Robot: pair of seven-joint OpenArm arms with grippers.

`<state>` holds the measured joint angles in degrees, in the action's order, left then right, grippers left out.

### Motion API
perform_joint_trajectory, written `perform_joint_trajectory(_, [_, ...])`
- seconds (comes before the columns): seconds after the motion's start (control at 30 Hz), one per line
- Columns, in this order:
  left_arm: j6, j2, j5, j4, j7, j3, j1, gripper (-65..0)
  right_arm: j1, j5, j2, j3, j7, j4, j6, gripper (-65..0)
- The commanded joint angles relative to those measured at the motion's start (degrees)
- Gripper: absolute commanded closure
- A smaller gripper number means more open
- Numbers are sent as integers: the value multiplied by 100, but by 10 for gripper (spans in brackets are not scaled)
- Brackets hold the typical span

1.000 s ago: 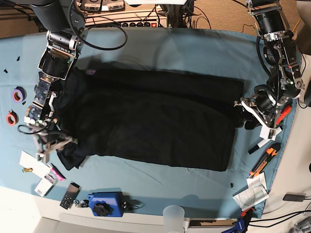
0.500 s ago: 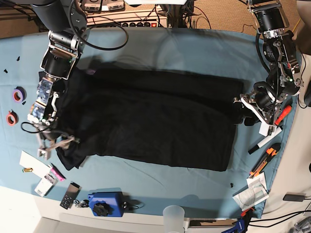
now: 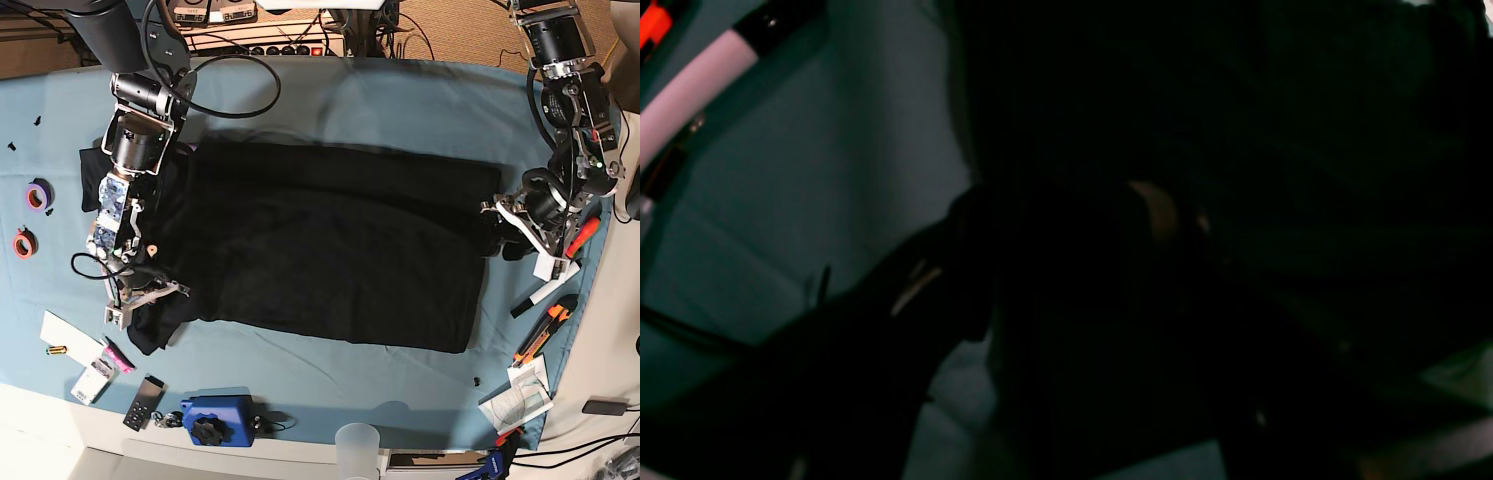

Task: Layout the t-shirt on the table in an organized manner, then fold the t-shirt properly
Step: 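Pull the grasped side edge outward with the right gripper to straighten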

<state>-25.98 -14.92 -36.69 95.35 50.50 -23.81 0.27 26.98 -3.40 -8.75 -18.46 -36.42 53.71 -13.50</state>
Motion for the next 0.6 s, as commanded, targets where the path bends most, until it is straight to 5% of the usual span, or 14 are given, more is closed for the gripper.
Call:
perform_joint_trajectory(0.0, [-26, -63, -103, 92, -144, -33, -94, -301, 142, 4, -48, 2, -184, 234, -17, 0])
perform_joint_trajectory(0.37, [-26, -63, -103, 92, -146, -33, -94, -301, -828, 352, -81, -2, -1567, 3700, -17, 0])
perform_joint_trajectory(0.57, [-26, -63, -103, 92, -146, -33, -92, -301, -1836, 450, -74, -2, -1661, 4186, -13, 0])
